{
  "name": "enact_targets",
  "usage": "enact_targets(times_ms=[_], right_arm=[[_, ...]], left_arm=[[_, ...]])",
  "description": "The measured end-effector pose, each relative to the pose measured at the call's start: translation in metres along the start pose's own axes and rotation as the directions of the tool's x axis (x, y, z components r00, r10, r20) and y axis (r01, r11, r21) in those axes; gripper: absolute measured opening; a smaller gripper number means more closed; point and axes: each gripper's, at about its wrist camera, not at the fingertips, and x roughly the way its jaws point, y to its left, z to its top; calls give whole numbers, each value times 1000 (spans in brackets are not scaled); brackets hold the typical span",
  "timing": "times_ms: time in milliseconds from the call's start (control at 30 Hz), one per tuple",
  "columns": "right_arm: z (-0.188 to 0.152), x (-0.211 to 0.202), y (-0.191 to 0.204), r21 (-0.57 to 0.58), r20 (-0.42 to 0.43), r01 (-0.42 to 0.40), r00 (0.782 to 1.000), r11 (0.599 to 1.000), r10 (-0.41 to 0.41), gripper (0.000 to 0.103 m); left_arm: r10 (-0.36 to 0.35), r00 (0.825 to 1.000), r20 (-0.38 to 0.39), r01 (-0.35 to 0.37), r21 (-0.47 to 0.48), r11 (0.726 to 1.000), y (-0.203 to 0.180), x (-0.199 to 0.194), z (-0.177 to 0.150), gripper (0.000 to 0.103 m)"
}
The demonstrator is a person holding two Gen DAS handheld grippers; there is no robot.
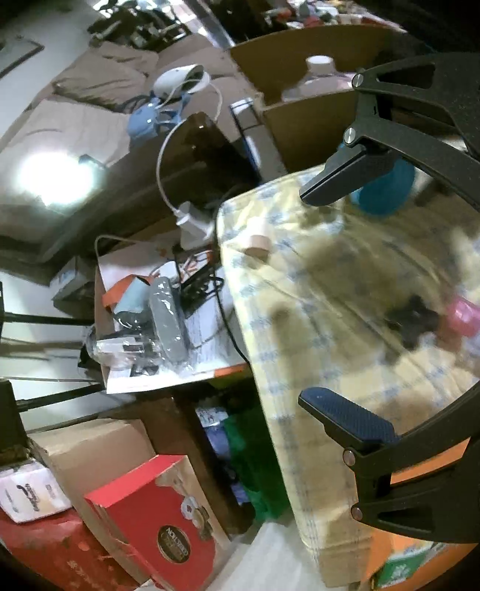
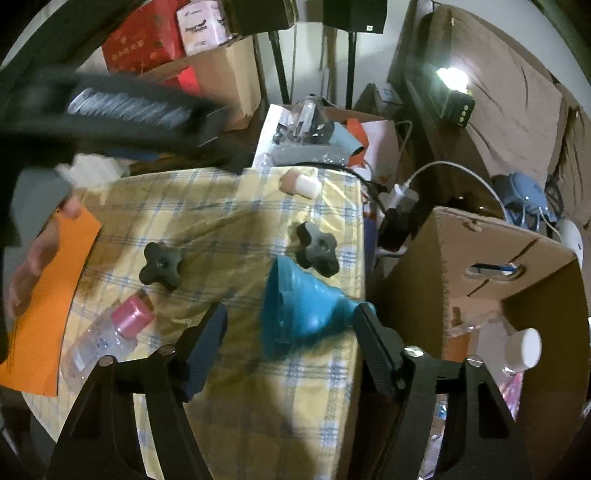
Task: Organize objects
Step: 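Grasp the blue funnel with the right gripper while the left gripper grasps the wooden-capped stopper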
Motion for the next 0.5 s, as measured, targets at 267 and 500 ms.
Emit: enact_targets(times_ms=[267, 500], right_arm=[[0, -3, -9, 28, 16, 29, 999, 999, -30, 32], [-1, -4, -11, 42, 12, 20, 1000, 999, -21, 27]], left_arm=[[-57, 998, -40, 57, -19, 998, -18, 42, 18, 91], [-13, 1000, -19, 14, 19, 1000, -34, 57, 22, 90]])
